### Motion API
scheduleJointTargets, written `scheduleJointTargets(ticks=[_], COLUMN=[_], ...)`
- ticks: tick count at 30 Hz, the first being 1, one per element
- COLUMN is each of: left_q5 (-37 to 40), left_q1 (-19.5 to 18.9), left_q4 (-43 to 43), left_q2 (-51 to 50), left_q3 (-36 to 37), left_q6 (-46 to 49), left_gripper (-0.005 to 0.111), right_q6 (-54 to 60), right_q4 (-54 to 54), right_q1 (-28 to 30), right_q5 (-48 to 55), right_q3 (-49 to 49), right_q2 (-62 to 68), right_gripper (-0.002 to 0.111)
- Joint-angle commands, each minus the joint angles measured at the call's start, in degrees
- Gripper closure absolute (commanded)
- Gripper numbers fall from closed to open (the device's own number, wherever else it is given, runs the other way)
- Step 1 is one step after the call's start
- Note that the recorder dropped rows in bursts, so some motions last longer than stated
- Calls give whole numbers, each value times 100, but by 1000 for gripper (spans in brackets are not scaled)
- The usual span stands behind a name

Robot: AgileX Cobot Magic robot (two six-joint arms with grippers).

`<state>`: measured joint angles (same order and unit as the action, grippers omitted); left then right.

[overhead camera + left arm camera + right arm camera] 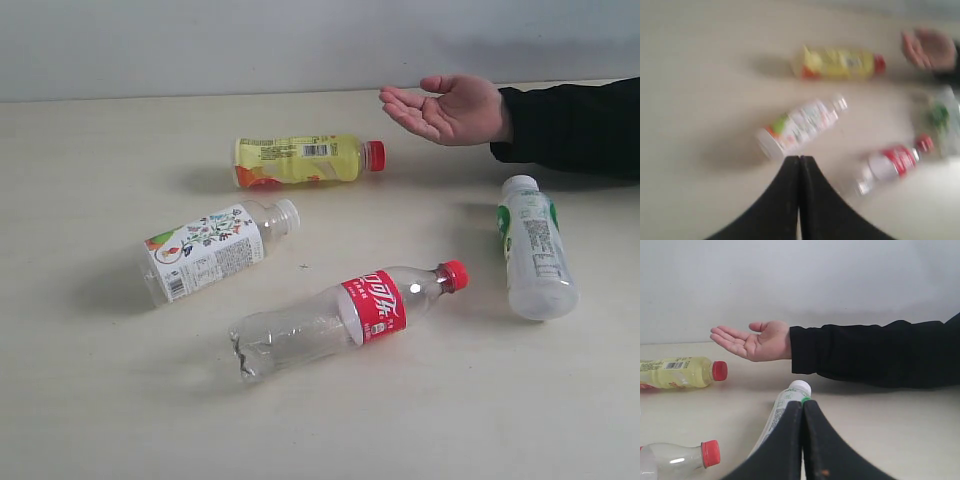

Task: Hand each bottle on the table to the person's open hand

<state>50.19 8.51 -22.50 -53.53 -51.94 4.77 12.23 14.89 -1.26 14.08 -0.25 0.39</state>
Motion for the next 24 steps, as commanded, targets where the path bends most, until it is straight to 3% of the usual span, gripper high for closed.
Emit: scheduleJointTargets(ticks=[1, 8, 12, 15, 19, 22, 24], left_q5=[1383, 679, 481, 526, 538, 538, 493], left_q1=[751, 2749, 3540, 3859, 3955, 3955, 3955], left_q4=[-942, 28, 262, 535, 657, 702, 715], left_q2=[-1089, -2381, -3052, -3514, -4047, -4388, -4586], left_q3=[-325, -351, -503, -817, -1375, -1720, -1897], left_q6=[1071, 979, 979, 1003, 976, 1146, 1950], left_gripper=[107, 107, 107, 102, 77, 46, 28], right_q6=[-3, -3, -3, -3, -3, -3, -3], right_q4=[11, 11, 11, 11, 11, 11, 11], right_q1=[-10, -10, -10, -10, -10, -10, -10], right_q5=[-52, -52, -52, -30, -30, -30, -30], right_q3=[25, 25, 25, 25, 25, 25, 25], right_q2=[-39, -39, -39, -39, -39, -39, -39], right_gripper=[108, 108, 108, 108, 108, 108, 108])
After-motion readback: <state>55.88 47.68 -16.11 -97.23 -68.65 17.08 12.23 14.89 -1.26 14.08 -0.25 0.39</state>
